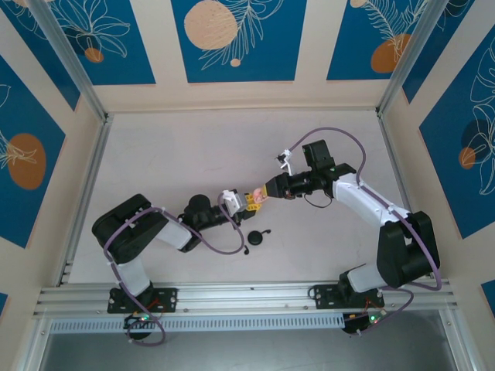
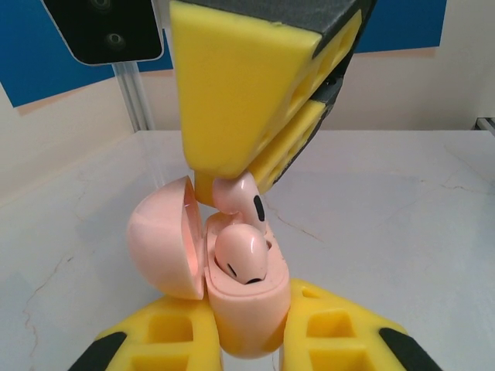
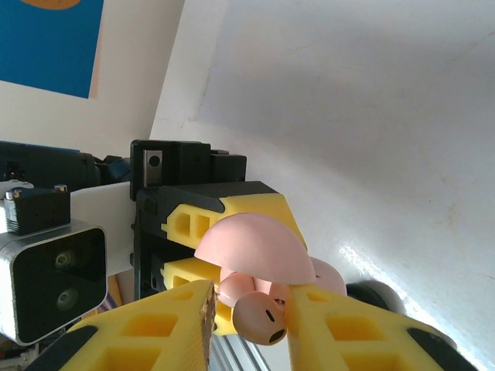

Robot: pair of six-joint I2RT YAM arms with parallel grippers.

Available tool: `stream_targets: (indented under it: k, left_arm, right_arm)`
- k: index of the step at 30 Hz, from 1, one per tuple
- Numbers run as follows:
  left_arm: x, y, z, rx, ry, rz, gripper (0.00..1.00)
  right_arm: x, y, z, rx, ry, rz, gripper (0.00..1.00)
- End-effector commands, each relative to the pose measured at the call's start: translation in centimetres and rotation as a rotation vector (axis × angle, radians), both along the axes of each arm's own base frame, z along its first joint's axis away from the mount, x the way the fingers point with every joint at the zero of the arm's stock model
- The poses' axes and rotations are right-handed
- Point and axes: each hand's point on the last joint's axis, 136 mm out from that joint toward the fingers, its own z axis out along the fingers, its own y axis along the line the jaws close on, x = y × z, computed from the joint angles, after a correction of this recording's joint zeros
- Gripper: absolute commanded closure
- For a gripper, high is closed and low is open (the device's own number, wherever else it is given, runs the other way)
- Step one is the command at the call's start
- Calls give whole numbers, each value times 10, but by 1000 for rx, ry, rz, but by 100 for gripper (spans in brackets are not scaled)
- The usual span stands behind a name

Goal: Insert wireless bluetooth earbuds into charging case

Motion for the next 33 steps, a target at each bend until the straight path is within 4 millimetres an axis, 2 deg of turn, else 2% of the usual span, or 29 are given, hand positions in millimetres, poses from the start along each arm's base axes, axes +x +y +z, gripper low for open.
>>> stream_targets:
  k: [1,4,8,14,22,26,33]
  left_arm:
    - [-2,-3,25,-61,-52,-29,89]
    - [-3,-3,27,-63,-56,-31,89]
    - [-3,-3,27,-64,-57,-31,89]
    - [-3,-3,29,-66,-59,-32,89]
    - [-4,-2,31,-68,-66,-31,88]
    - [-3,-1,33,-71,-70,-28,88]
    - [-9,-2,36,-87,-49,-55,88]
  right_arm:
    - [1,2,5,-8,-14,19,69]
    - [3,3,7,-12,-20,14,65]
    - [5,2,11,-18,-34,5,64]
    - [8,1,19,-28,-60,1,56]
    - [8,0,31,-23,-87,1,55]
    - [5,-6,32,-42,-99,-15,55]
    - [1,-23,46,-22,-176,-56,55]
